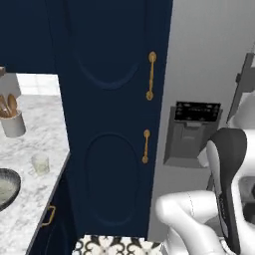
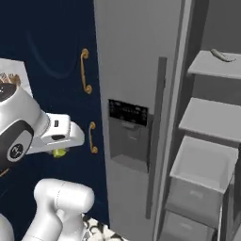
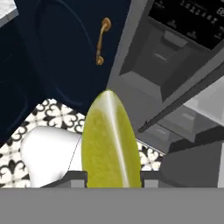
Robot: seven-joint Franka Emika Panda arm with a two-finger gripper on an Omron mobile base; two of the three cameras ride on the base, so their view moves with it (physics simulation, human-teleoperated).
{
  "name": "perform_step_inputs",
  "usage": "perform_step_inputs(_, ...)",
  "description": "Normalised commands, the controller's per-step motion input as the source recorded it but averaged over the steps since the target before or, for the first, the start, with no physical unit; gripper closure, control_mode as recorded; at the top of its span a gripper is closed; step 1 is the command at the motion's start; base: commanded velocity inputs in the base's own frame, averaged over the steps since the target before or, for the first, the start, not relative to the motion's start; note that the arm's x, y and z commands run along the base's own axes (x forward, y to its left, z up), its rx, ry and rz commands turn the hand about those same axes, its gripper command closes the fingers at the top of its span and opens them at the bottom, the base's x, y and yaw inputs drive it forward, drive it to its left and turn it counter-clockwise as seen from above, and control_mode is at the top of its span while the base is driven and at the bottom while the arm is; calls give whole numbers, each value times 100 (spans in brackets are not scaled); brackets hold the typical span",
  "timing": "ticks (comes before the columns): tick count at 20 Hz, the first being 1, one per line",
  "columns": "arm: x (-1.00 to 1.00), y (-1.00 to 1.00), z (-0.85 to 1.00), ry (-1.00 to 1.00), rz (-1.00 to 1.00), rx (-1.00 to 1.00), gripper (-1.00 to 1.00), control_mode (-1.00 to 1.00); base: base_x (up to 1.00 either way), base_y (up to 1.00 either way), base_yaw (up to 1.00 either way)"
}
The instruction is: Grab a lemon wedge from the fridge and one ice cube from the ice bowl, and put them in the glass of lemonade.
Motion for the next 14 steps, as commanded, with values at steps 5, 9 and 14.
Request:
perform_step_inputs(5, 0, 0, 0, 0, 0, 0, 100, 100, -1, 59, 91)
perform_step_inputs(9, 0, 0, 0, 0, 0, 0, 100, 100, -1, 10, 100)
perform_step_inputs(14, 0, 0, 0, 0, 0, 0, 100, 100, 17, 1, 93)
